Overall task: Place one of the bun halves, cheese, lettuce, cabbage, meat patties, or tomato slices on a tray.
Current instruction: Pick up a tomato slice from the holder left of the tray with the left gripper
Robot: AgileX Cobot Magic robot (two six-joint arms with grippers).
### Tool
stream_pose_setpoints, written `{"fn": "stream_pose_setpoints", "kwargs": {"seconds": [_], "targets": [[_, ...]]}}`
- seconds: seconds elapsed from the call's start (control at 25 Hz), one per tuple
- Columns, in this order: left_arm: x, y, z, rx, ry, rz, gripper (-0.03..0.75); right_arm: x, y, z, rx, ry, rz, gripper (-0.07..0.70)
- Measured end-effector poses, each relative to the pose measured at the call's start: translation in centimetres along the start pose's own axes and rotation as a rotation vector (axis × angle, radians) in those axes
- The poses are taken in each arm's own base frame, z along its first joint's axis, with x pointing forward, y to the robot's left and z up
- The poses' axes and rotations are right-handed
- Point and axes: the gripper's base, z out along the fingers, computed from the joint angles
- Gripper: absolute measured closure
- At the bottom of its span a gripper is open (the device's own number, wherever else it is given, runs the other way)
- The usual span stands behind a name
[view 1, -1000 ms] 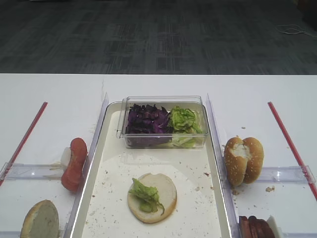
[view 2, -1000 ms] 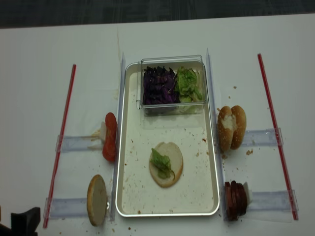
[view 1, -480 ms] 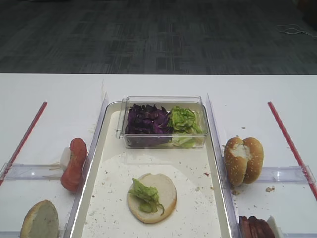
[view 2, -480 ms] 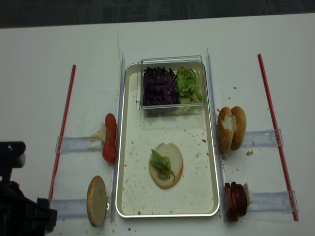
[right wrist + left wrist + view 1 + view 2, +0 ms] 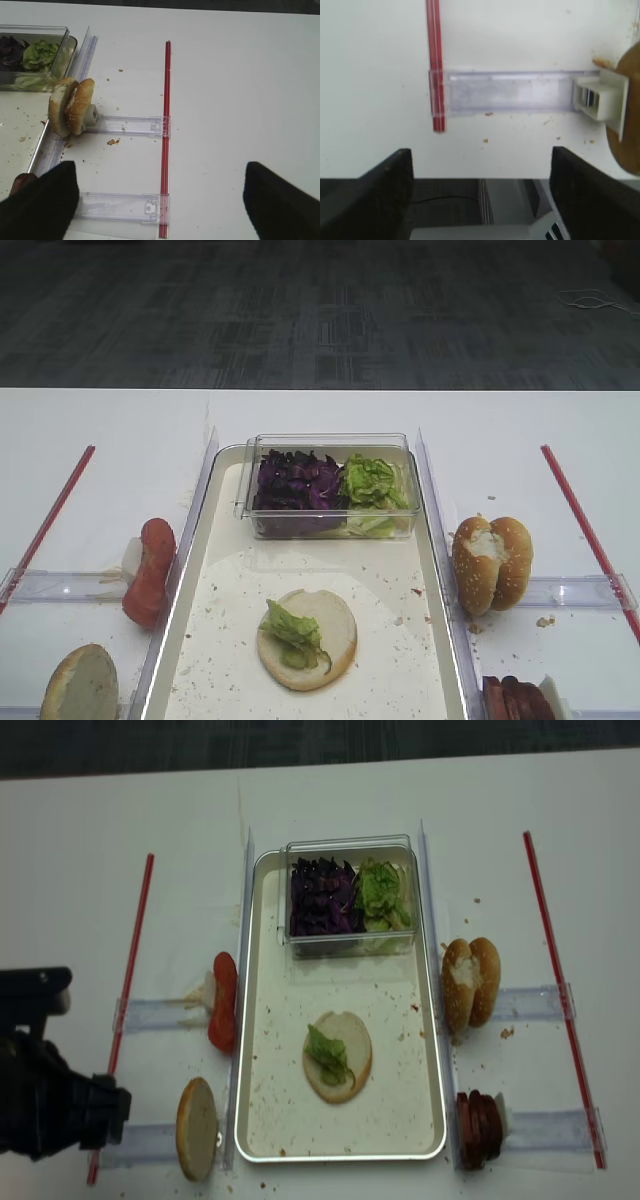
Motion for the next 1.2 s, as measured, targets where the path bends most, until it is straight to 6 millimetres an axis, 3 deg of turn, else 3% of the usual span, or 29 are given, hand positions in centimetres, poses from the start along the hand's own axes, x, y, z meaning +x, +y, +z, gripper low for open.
{"fn": "stream_pose_setpoints", "kwargs": {"seconds": [0.32, 0.56, 0.92, 1.04, 1.2], "targets": [[-8.0, -0.6, 0.9, -0.001, 0.01, 0.0, 0.165, 0.0, 0.0, 0.0, 0.0, 0.0, -0.002, -0.058], [-12.1, -0.8, 1.2, -0.004, -0.003, 0.003, 0.165, 0.0, 0.0, 0.0, 0.0, 0.0, -0.002, -0.058], [-13.2, -1.0, 0.7, -0.005, -0.029, 0.009, 0.165, 0.0, 0.0, 0.0, 0.0, 0.002, -0.002, -0.058], [-13.0, -2.1, 0.7, -0.002, -0.027, 0.05, 0.165, 0.0, 0.0, 0.0, 0.0, 0.002, -0.002, -0.059], [-12.6, -5.1, 0.7, 0.021, -0.033, 0.127, 0.165, 0.0, 0.0, 0.0, 0.0, 0.002, -0.002, -0.058]]}}
